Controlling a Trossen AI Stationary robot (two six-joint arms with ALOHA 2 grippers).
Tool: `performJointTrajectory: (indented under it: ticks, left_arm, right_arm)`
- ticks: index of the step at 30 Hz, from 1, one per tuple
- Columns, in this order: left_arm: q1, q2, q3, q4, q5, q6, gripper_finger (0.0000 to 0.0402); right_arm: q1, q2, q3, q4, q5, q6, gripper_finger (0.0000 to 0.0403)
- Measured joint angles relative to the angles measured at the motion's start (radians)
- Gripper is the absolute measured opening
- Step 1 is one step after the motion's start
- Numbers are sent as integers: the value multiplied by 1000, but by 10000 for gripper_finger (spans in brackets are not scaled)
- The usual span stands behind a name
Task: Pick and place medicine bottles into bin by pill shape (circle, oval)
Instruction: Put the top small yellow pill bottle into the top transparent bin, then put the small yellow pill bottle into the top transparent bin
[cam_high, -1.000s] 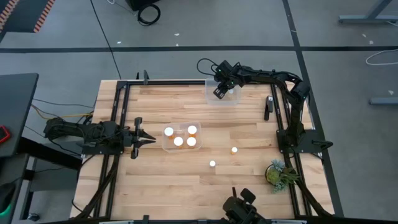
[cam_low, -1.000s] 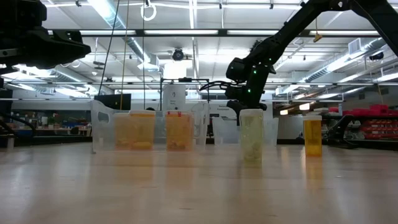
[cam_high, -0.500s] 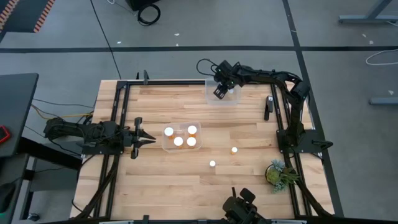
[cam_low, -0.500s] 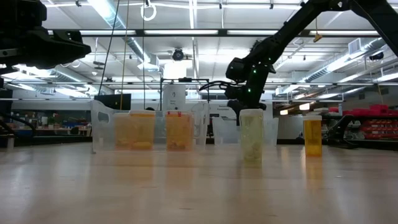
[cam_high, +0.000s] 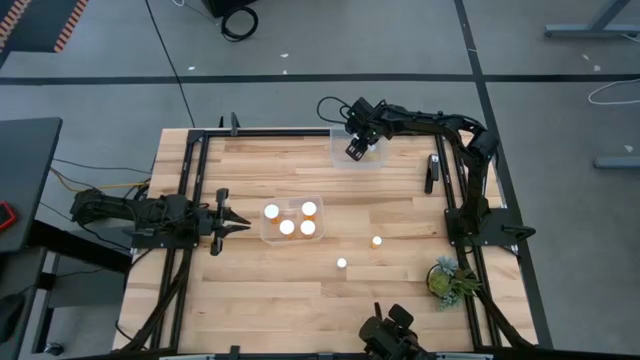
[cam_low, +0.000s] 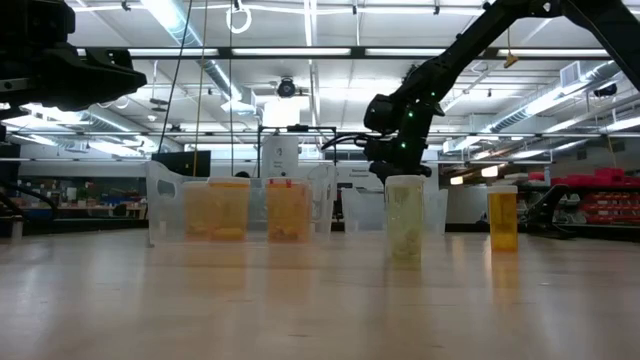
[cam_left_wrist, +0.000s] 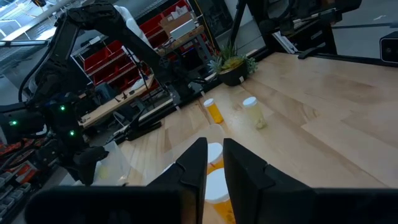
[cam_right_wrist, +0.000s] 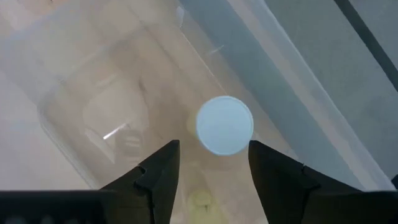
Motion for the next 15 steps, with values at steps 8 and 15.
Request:
performJointTrajectory:
  ticks: [8, 15]
  left_arm:
    - [0, 0, 0, 0, 0, 0, 53]
    - [0, 0, 0, 0, 0, 0, 55]
  right_arm:
    - [3, 0, 1, -13, 0, 4, 223]
    - [3, -21, 1, -46, -1, 15, 247]
